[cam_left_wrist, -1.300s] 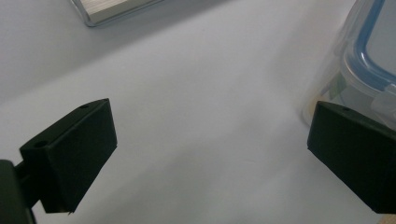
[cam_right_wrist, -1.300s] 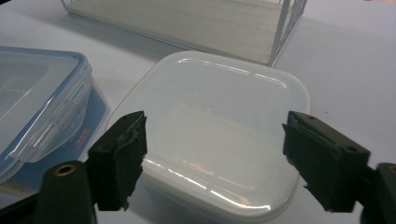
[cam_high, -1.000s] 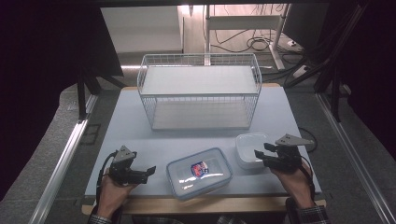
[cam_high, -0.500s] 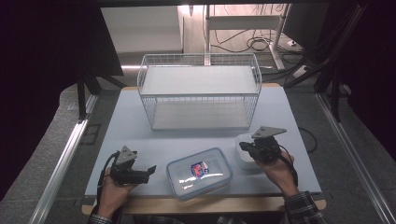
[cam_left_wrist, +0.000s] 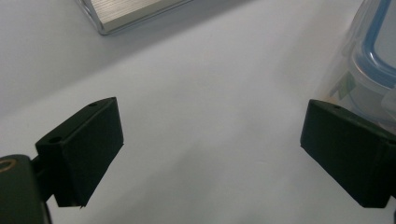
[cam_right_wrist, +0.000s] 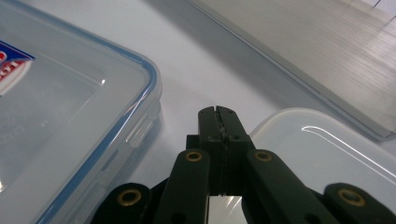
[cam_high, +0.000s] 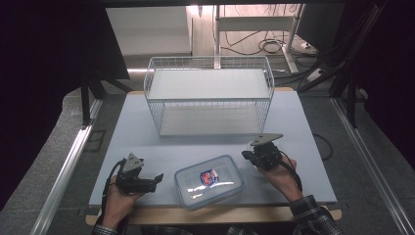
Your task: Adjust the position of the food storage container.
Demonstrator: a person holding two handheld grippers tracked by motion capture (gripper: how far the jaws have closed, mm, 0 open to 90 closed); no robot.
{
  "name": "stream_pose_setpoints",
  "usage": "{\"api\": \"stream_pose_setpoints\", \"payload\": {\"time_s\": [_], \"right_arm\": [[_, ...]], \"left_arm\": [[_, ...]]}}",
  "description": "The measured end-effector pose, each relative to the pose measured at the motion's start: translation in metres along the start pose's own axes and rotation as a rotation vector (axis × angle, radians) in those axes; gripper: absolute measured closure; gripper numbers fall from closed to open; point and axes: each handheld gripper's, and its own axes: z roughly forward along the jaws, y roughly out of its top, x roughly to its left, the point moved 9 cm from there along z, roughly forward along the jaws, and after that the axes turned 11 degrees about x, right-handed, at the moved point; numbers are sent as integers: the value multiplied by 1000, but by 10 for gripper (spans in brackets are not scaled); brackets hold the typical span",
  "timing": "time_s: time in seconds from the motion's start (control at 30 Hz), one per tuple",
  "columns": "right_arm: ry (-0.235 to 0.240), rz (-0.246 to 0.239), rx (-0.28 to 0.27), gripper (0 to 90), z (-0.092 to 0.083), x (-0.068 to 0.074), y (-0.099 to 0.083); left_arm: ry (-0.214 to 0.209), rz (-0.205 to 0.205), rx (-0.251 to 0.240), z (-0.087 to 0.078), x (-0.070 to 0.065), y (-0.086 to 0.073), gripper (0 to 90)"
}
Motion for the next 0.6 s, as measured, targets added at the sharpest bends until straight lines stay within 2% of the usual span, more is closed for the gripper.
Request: {"api": "stream_pose_setpoints", "payload": {"time_s": [0.07, 0.1, 0.6], "right_arm": [[-13, 0, 3, 899, -1, -2, -1], [-39, 8, 7, 899, -2, -7, -3], [-98, 154, -11, 898, -28, -53, -40]], "left_arm": [[1, 3, 2, 0, 0, 0, 58], [4, 7, 5, 0, -1, 0, 59], [-25, -10, 15, 0, -4, 0, 120]]}}
